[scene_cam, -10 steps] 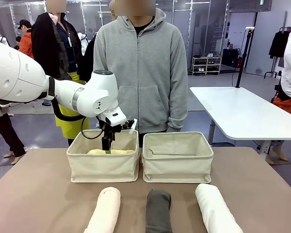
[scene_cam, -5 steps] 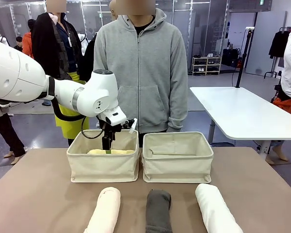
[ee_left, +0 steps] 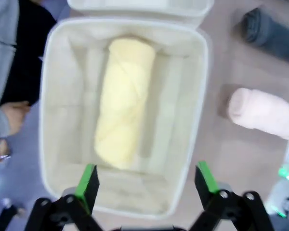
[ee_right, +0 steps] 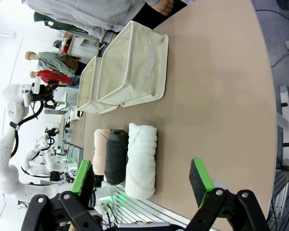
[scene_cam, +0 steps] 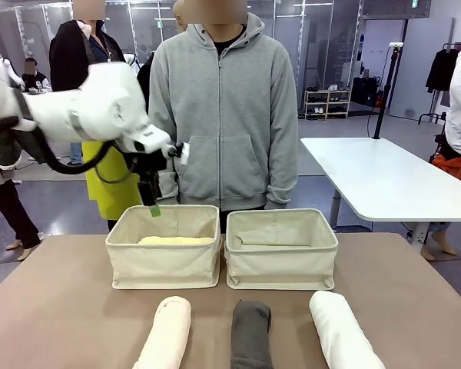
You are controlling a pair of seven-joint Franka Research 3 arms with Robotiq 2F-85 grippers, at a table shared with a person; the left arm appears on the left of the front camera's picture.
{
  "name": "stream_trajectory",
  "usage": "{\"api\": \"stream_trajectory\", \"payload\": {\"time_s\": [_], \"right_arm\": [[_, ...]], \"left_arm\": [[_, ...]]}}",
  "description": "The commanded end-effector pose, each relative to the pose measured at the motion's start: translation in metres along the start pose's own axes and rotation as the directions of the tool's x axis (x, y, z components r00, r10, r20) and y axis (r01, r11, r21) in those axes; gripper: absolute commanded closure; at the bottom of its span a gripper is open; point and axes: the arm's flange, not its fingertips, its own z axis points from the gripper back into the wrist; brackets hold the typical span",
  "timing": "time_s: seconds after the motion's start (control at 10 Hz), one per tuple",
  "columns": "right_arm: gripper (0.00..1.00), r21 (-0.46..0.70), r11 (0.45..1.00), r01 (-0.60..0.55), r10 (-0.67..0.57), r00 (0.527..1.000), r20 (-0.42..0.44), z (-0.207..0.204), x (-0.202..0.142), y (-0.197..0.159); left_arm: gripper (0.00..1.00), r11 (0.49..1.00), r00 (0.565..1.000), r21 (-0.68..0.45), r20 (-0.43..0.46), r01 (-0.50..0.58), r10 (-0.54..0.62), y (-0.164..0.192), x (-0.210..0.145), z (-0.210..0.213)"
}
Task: Divide the towels into two baskets.
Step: Pick up one hotel-folded towel from the bottom of the table and place it in the Fabric basket indicated by the person.
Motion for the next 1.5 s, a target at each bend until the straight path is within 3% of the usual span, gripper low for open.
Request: {"api": "stream_trajectory", "payload": {"time_s": [0.0, 0.1, 0.3, 0.4, 0.6, 0.9, 1.2, 1.3, 1.4], "right_arm": [[0.0, 0.003, 1.0, -0.006, 0.006, 1.0, 0.004, 0.002, -0.001, 0.002], [0.0, 0.003, 1.0, -0.006, 0.006, 1.0, 0.004, 0.002, -0.001, 0.002], [0.0, 0.003, 1.0, -0.006, 0.006, 1.0, 0.004, 0.002, -0.001, 0.002], [0.0, 0.003, 1.0, -0.006, 0.006, 1.0, 0.004, 0.002, -0.001, 0.002], [0.0, 0.003, 1.0, -0.006, 0.006, 1.0, 0.004, 0.002, -0.001, 0.002], [0.0, 0.003, 1.0, -0.006, 0.006, 1.0, 0.004, 0.002, -0.001, 0.002], [0.0, 0.003, 1.0, -0.006, 0.006, 1.0, 0.004, 0.002, -0.001, 0.002], [0.0, 0.003, 1.0, -0.006, 0.006, 1.0, 0.004, 0.002, -0.001, 0.002], [0.0, 0.003, 1.0, -0.006, 0.006, 1.0, 0.004, 0.002, -0.001, 0.002]], "left_arm": [[0.0, 0.981, 0.982, -0.165, 0.146, -0.099, 0.123, -0.02, -0.057, -0.001], [0.0, 0.942, 0.952, -0.311, 0.231, -0.125, 0.203, -0.024, -0.089, 0.001], [0.0, 0.887, 0.875, -0.399, 0.313, -0.232, 0.369, -0.044, -0.158, 0.014], [0.0, 0.842, 0.814, -0.453, 0.344, -0.293, 0.468, -0.061, -0.193, 0.016], [0.0, 0.691, 0.662, -0.63, 0.352, -0.354, 0.661, -0.103, -0.274, 0.012], [0.0, 0.548, 0.427, -0.71, 0.371, -0.443, 0.825, -0.167, -0.366, -0.009], [0.0, 0.431, 0.258, -0.766, 0.347, -0.476, 0.902, -0.224, -0.418, -0.034], [0.0, 0.424, 0.222, -0.769, 0.361, -0.477, 0.906, -0.232, -0.425, -0.035], [0.0, 0.423, 0.227, -0.766, 0.357, -0.483, 0.906, -0.229, -0.425, -0.035]]}}
